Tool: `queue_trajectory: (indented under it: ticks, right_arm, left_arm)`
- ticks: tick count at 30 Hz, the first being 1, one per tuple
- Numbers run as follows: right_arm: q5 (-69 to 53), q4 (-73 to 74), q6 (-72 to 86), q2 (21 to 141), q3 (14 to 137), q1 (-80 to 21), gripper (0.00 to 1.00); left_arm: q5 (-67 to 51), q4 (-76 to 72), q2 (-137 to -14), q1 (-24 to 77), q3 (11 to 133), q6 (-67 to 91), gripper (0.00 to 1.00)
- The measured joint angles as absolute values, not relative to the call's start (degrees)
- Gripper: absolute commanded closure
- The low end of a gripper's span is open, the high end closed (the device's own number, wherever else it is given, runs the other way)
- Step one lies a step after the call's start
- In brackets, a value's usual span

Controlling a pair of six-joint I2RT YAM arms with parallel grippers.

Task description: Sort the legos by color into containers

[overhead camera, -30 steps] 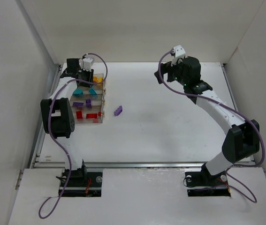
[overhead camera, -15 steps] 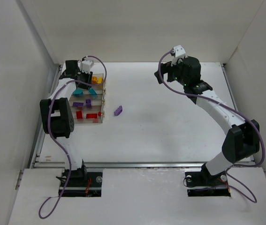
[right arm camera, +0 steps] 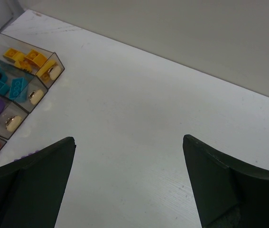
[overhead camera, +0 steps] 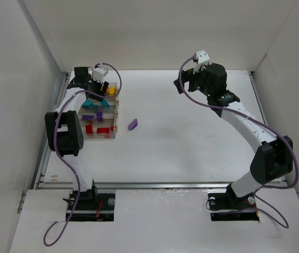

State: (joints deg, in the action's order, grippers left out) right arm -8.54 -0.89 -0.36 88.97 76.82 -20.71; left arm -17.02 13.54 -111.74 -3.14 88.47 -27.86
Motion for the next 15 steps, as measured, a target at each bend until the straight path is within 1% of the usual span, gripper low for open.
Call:
queue_trajectory:
  ticks: [1, 2, 5, 9, 12, 15]
  right_arm:
    - [-8.5, -0.9, -0.3, 88.9, 76.8, -20.7, 0.00]
    - [-8.5, -0.9, -0.3, 88.9, 76.8, -20.7, 0.00]
    - [-8.5, -0.9, -0.3, 88.9, 76.8, -20.7, 0.00]
    - [-7.9, -0.9, -0.1, 88.9, 76.8, -20.9, 0.00]
    - [-7.7, -0.9, -0.1, 88.8, 76.7, -21.1, 0.00]
    - [-7.5, -1.0, 0.0, 88.3, 75.8, -21.1, 0.00]
  left_arm:
    - [-17.0, 14.4, -111.1, -2.5, 88.5, -30.2, 0.28]
    - [-17.1, 15.6, -110.3, -1.5, 88.5, -32.8, 0.00]
    - [-18.2, 20.6, -106.9, 4.4, 88.5, -39.6, 0.00]
    - [-22.2, 28.7, -103.2, 14.9, 88.8, -46.2, 0.00]
    - [-24.0, 32.9, -102.8, 21.5, 88.0, -47.2, 0.00]
    - [-22.5, 33.0, -102.9, 24.5, 85.3, -45.4, 0.00]
